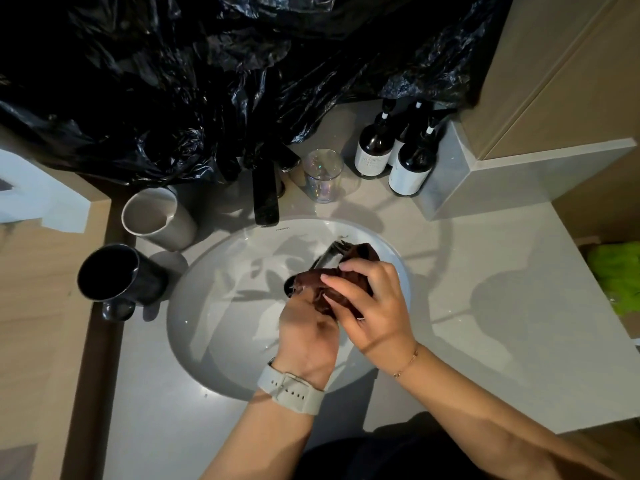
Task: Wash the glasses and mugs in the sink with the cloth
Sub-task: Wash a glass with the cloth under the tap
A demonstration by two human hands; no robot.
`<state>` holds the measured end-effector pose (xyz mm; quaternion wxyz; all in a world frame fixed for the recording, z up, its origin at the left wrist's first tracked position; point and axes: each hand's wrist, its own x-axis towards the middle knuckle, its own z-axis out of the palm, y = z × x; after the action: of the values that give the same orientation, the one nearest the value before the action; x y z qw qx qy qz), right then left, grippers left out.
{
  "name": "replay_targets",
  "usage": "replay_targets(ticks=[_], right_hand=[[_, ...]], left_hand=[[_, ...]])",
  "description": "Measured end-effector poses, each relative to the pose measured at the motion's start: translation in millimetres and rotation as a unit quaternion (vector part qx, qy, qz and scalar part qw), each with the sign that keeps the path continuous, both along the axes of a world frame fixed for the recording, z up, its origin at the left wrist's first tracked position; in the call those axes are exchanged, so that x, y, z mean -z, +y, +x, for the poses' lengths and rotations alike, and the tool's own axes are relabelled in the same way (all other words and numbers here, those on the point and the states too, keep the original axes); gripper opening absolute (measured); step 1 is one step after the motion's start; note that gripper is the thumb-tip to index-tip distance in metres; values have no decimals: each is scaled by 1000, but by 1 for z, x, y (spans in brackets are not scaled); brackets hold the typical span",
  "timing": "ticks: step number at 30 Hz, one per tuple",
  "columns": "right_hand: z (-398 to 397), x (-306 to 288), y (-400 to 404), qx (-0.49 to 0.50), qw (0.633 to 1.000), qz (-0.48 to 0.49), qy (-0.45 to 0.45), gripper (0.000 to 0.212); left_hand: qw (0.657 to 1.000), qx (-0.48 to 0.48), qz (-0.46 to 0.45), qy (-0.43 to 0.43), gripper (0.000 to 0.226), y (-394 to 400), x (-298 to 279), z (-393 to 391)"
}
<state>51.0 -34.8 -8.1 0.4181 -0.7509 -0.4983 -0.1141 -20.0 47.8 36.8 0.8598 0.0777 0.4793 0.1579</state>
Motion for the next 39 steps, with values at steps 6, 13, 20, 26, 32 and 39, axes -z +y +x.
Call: replay_targets(ticks=[6,13,20,26,32,39], right_hand=[[-8,-11,15,86,979,52,177,23],[17,-29,31,165,741,102,643,10],[10,-35,20,-13,521,161,838,40],[-11,-26,19,39,606,221,763,56],[-20,-17,-5,33,863,83,497,61],[9,-21,-9,-3,714,30,700,73]], left_hand=[[999,-16,47,21,40,-3,5,-4],[993,-49,103,13,31,-2,11,-14],[941,-61,322,81,13,-10,7,-6],[887,3,455,81,14,-17,13,-2],[882,40,463,79,27,-14,19,-6],[801,165,573,46,16,0,17,-16]])
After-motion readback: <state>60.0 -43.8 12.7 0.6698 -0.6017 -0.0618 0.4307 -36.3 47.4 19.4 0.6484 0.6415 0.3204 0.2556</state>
